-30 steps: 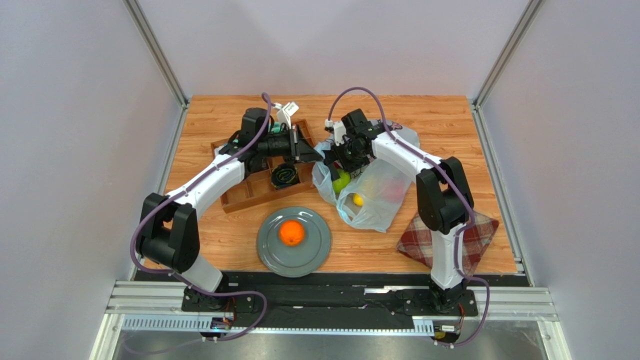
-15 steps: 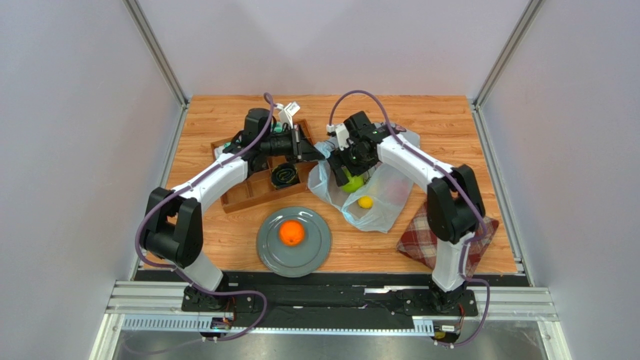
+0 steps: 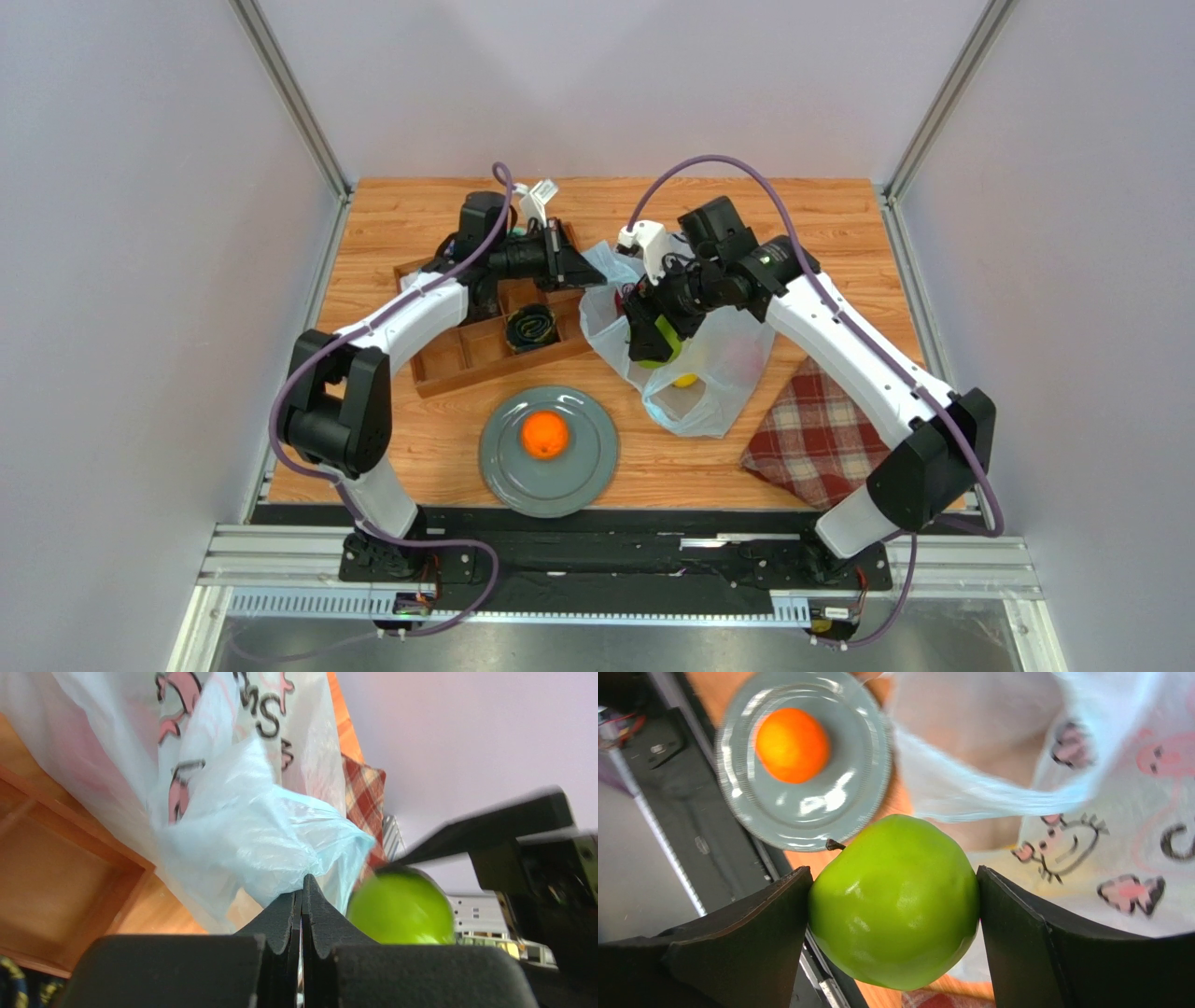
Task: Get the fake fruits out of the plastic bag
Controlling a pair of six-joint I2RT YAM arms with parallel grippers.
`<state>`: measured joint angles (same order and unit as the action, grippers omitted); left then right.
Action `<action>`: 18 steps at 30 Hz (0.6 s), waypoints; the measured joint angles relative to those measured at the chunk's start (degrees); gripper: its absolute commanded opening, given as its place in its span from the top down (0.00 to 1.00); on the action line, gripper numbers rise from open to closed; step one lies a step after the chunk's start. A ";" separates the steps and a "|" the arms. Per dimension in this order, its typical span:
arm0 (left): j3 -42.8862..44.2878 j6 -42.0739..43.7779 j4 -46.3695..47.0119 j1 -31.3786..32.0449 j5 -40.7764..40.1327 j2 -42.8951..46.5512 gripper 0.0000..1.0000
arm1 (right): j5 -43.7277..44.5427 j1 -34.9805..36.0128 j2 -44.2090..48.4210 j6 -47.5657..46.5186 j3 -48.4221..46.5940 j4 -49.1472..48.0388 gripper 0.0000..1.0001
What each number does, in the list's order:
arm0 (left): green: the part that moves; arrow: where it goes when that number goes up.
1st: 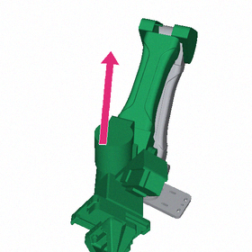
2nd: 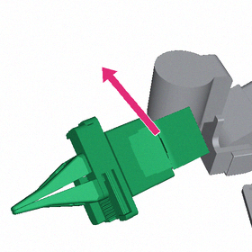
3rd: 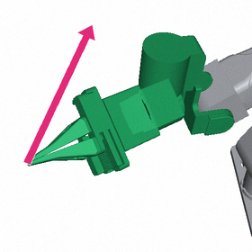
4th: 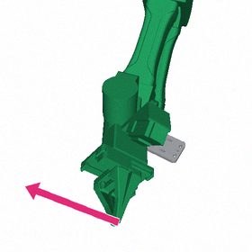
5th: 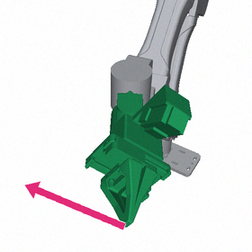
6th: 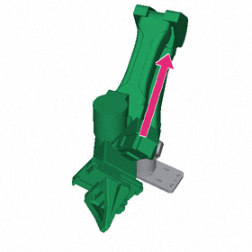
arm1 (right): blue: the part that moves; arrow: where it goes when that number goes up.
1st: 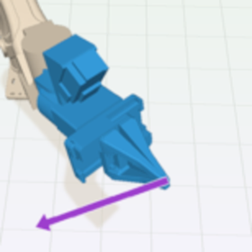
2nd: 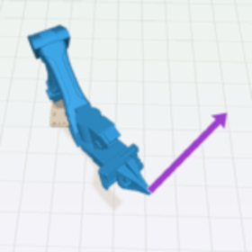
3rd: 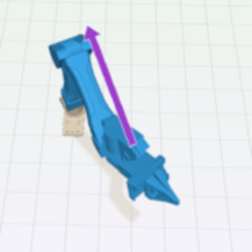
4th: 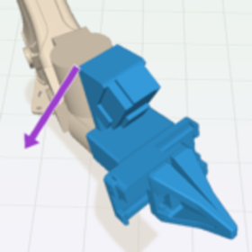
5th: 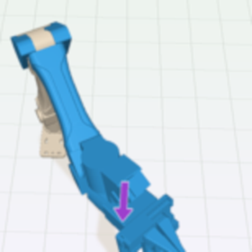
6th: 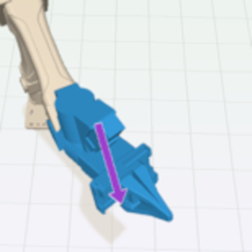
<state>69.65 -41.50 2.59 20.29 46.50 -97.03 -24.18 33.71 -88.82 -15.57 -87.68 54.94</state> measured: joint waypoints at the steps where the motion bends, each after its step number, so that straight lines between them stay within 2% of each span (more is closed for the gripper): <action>1: 0.96 0.02 0.00 -0.52 0.15 -0.74 1.00 | -1.57 0.42 0.68 -0.81 0.15 -0.15 0.28; 5: 2.71 0.33 -0.04 -2.40 0.13 -2.12 1.00 | -7.32 5.73 1.55 -5.01 1.53 -2.47 0.32; 10: 2.75 0.52 0.24 -3.17 -0.44 -2.12 1.00 | -10.19 11.39 -7.56 -8.76 1.99 -7.15 0.33; 15: 2.71 1.40 0.15 -3.08 -0.52 -1.92 1.00 | -9.09 11.74 -18.43 -9.84 3.50 -9.84 0.32; 18: 1.81 1.70 0.09 -3.08 -0.66 -0.61 1.00 | -8.61 11.74 -20.83 -10.58 3.50 -10.01 0.31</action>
<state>71.46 -39.79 2.68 17.21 45.84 -97.65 -32.80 45.45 -109.65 -26.15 -84.18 44.93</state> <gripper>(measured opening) 0.007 0.829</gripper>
